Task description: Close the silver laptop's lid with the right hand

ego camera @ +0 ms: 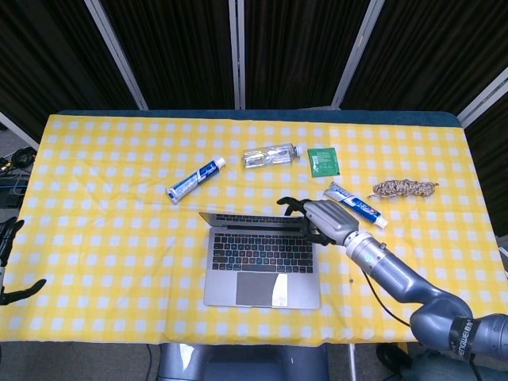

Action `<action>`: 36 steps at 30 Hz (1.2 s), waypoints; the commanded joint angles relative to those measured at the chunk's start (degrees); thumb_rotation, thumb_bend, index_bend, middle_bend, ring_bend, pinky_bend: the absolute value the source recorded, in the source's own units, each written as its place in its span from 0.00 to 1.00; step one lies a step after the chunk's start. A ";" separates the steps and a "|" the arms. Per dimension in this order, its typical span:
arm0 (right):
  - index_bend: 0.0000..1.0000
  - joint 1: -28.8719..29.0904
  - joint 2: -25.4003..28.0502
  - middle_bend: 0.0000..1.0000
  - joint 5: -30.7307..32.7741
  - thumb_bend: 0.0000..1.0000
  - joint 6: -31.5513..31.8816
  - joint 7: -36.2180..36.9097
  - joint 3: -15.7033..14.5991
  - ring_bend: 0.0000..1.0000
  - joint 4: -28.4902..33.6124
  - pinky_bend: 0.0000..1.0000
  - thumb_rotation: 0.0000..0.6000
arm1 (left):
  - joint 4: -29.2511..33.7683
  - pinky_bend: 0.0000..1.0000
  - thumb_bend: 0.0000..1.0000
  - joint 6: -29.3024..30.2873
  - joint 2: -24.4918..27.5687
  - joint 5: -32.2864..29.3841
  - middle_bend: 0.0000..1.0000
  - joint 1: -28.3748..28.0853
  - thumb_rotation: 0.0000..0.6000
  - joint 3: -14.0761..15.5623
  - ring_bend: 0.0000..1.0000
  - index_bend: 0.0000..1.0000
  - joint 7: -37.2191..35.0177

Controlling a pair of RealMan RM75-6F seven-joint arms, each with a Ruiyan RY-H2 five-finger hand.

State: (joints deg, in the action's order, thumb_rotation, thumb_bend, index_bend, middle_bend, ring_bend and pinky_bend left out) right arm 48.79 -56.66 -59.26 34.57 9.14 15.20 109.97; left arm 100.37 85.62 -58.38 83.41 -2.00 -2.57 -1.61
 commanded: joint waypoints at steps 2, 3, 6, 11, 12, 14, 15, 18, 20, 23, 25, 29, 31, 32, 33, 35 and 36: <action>0.18 -0.68 1.39 0.30 -2.58 1.00 -1.07 0.69 -0.69 0.24 2.01 0.32 1.00 | 0.00 0.00 0.00 0.05 0.03 0.09 0.00 0.02 1.00 0.06 0.00 0.00 -0.04; 0.18 -0.93 1.71 0.30 -3.32 1.00 -1.11 0.84 -0.84 0.24 2.45 0.32 1.00 | 0.02 0.00 0.00 0.08 0.03 0.12 0.00 0.03 1.00 0.08 0.00 0.00 -0.06; 0.17 -1.58 2.45 0.30 -5.80 1.00 -1.23 0.76 -1.54 0.24 3.73 0.32 1.00 | 0.05 0.00 0.00 0.12 0.06 0.19 0.00 0.03 1.00 0.10 0.00 0.00 -0.09; 0.17 -3.05 2.92 0.30 -12.04 1.00 -0.88 -0.93 -4.12 0.24 5.98 0.32 1.00 | 0.12 0.00 0.00 0.19 0.09 0.40 0.00 0.05 1.00 0.22 0.00 0.00 -0.15; 0.17 -3.29 2.85 0.30 -13.23 1.00 -0.76 -1.38 -4.67 0.24 6.27 0.32 1.00 | 0.14 0.00 0.00 0.21 0.10 0.45 0.00 0.06 1.00 0.24 0.00 0.00 -0.16; 0.17 -3.80 2.53 0.30 -15.61 1.00 -0.34 -2.28 -5.77 0.24 6.81 0.32 1.00 | 0.16 0.00 0.00 0.26 0.10 0.54 0.00 0.08 1.00 0.29 0.00 0.00 -0.16; 0.17 -4.08 2.19 0.30 -17.65 1.00 -0.29 -3.24 -6.79 0.24 7.39 0.32 1.00 | 0.20 0.00 0.00 0.26 0.11 0.57 0.00 0.09 1.00 0.32 0.00 0.00 -0.19; 0.17 -4.87 1.39 0.30 -21.22 1.00 0.85 -5.09 -8.49 0.24 7.75 0.32 1.00 | 0.24 0.00 0.00 0.27 0.13 0.66 0.00 0.09 1.00 0.38 0.00 0.00 -0.22; 0.17 -5.23 0.54 0.30 -23.81 1.00 1.50 -6.95 -9.80 0.24 7.44 0.32 1.00 | 0.27 0.00 0.00 0.26 0.17 0.73 0.00 0.09 1.00 0.43 0.00 0.00 -0.31; 0.17 -6.06 -1.31 0.30 -28.33 1.00 3.36 -10.58 -11.78 0.24 5.67 0.32 1.00 | 0.23 0.00 0.00 0.30 0.24 0.73 0.00 0.11 1.00 0.42 0.00 0.00 -0.51; 0.17 -6.65 -2.58 0.28 -30.78 1.00 4.66 -12.51 -12.88 0.24 4.25 0.32 1.00 | 0.15 0.00 0.00 0.26 0.28 0.63 0.00 0.09 1.00 0.39 0.00 0.00 -0.66; 0.17 -7.96 -5.67 0.26 -36.15 1.00 7.84 -15.02 -15.30 0.23 0.85 0.32 1.00 | 0.02 0.00 0.00 0.09 0.27 0.58 0.00 0.01 1.00 0.38 0.00 0.00 -0.87; 0.17 -8.33 -7.02 0.25 -38.50 1.00 9.10 -15.63 -16.38 0.23 -0.93 0.31 1.00 | -0.06 0.00 0.00 0.03 0.22 0.70 0.00 -0.04 1.00 0.43 0.00 0.00 -0.89; 0.17 -8.43 -7.60 0.24 -39.50 1.00 9.58 -15.85 -16.85 0.23 -1.79 0.31 1.00 | -0.07 0.00 0.00 0.03 0.18 0.75 0.00 -0.04 1.00 0.47 0.00 0.00 -0.81; 0.17 -8.41 -8.29 0.24 -40.98 1.00 9.95 -16.75 -17.41 0.22 -3.09 0.31 1.00 | -0.10 0.00 0.00 0.00 0.12 0.76 0.00 -0.05 1.00 0.49 0.00 0.00 -0.75; 0.16 -8.54 -9.58 0.23 -43.05 1.00 10.87 -17.90 -18.29 0.22 -5.33 0.31 1.00 | -0.11 0.00 0.00 0.01 0.05 0.75 0.00 -0.06 1.00 0.49 0.00 0.00 -0.66; 0.16 -8.51 -10.08 0.23 -43.84 1.00 11.09 -18.38 -18.68 0.22 -6.28 0.31 1.00 | -0.11 0.00 0.00 0.02 0.02 0.74 0.00 -0.06 1.00 0.50 0.00 0.00 -0.60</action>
State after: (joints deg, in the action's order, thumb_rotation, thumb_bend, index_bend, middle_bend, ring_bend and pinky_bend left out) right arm 40.56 -65.30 -101.28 44.59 -7.87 -2.28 105.57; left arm 100.25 85.64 -58.36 84.16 -2.06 -2.08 -2.20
